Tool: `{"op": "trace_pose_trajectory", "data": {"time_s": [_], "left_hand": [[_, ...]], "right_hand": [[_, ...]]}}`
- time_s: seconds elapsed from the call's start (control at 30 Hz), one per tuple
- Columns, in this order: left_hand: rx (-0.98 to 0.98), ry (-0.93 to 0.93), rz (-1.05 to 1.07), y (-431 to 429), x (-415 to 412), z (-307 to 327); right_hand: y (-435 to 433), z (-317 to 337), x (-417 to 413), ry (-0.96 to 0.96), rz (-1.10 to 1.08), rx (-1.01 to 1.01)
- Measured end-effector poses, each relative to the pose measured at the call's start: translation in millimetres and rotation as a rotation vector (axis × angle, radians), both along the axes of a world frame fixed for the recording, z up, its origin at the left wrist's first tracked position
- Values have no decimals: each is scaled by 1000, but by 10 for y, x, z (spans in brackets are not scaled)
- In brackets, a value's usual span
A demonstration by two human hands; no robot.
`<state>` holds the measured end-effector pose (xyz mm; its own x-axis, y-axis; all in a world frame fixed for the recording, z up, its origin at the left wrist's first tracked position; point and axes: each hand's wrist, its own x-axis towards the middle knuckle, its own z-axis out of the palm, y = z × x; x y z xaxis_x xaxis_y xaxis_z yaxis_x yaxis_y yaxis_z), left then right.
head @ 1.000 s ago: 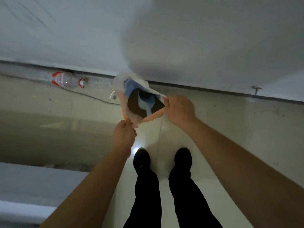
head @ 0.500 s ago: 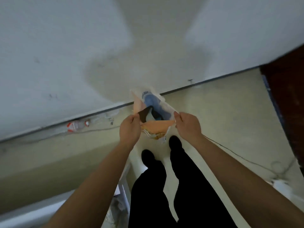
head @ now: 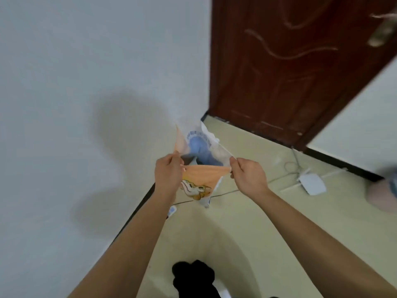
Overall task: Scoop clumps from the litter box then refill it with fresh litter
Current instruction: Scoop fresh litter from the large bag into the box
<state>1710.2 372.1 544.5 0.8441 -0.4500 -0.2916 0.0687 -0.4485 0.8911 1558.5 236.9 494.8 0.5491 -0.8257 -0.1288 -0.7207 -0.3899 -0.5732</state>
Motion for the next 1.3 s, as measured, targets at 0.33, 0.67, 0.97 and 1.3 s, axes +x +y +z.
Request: {"op": "trace_pose_trajectory", "data": {"time_s": [0.33,0.67,0.97,1.3], "left_hand": [[-115,11,-272,-1878,-2847,539],[-44,26,-848,-3390,-5921,324],[223,230,-1313,-4778,-8184,-49],[329,112,-1588,-5829,-9750,-164]], "right_hand": [[-852,684,-3271,-139,-313,-69],[-1501,598,-6318,-102,-824,-66],[-2269,348,-8303,-48,-1416,82],[-2946,93,-9657,-8,-1569,187]]}}
